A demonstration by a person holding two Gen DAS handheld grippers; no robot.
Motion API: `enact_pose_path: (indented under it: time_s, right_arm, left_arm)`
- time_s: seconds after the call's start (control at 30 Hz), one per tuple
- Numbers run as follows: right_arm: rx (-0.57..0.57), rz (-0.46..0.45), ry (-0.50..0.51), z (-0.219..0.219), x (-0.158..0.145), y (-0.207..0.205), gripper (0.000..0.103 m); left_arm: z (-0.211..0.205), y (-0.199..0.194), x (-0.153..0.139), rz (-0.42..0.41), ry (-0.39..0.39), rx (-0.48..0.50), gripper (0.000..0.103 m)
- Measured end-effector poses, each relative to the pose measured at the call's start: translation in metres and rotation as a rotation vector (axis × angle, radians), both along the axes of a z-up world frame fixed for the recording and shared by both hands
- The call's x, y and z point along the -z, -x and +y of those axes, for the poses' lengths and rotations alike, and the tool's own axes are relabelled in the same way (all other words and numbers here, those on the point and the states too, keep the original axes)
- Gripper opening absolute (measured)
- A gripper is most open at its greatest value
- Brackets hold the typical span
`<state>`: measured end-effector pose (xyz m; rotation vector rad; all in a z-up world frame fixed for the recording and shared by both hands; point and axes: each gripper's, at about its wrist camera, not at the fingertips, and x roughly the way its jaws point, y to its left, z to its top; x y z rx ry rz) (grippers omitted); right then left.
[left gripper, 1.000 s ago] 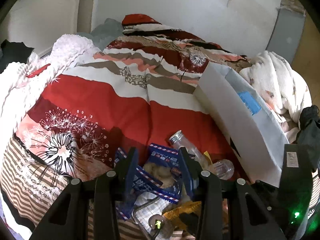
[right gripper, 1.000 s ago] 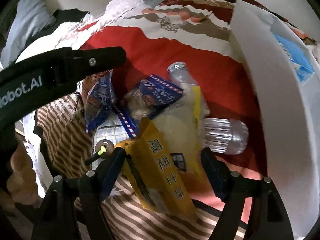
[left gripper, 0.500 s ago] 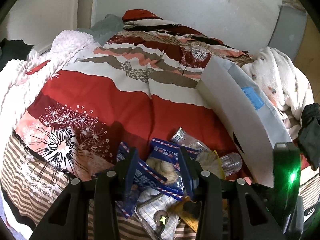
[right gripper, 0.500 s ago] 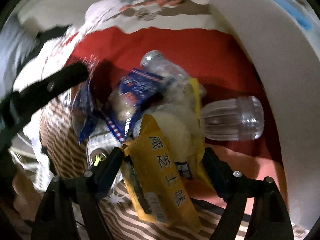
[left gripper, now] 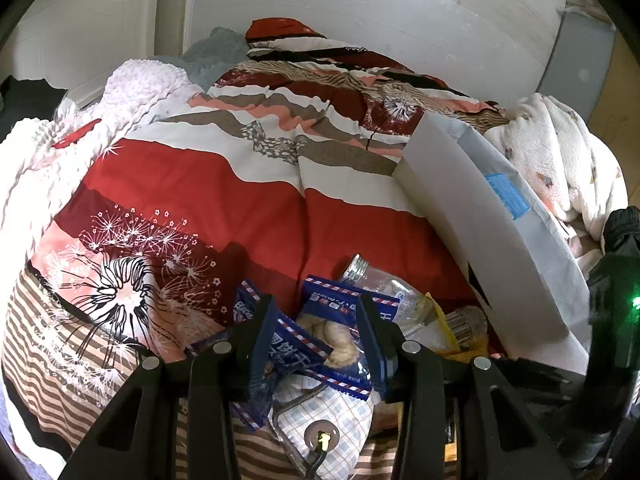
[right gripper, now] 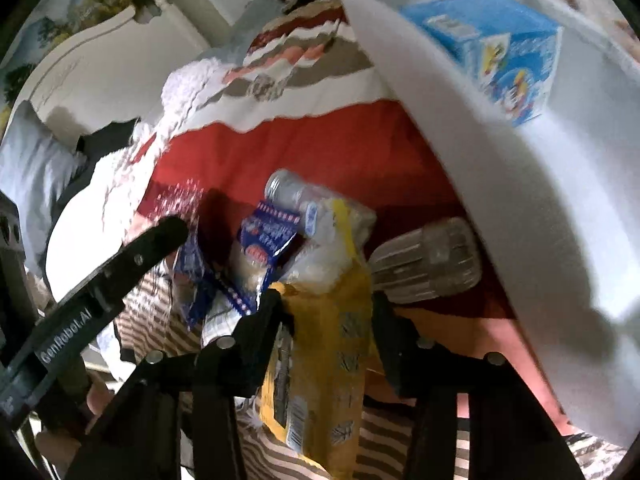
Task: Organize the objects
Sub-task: 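Close the right gripper on the yellow cheese-flavour packet and lift it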
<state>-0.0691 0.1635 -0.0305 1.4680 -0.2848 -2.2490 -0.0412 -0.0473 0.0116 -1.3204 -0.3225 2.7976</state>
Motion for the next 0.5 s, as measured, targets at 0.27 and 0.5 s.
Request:
enact_pose_path:
  time_s: [0.27,0.5]
  right_arm:
    - [0.027,0.007,0.016,0.003,0.000,0.008,0.040]
    - [0.056,0.017,0.108,0.012,-0.004,0.009,0.030]
  left_arm:
    - [-0.002,0.000,0.001,-0.004,0.000,-0.001,0.039]
    - [-0.003,0.000,0.002,-0.004,-0.005,-0.007,0.039]
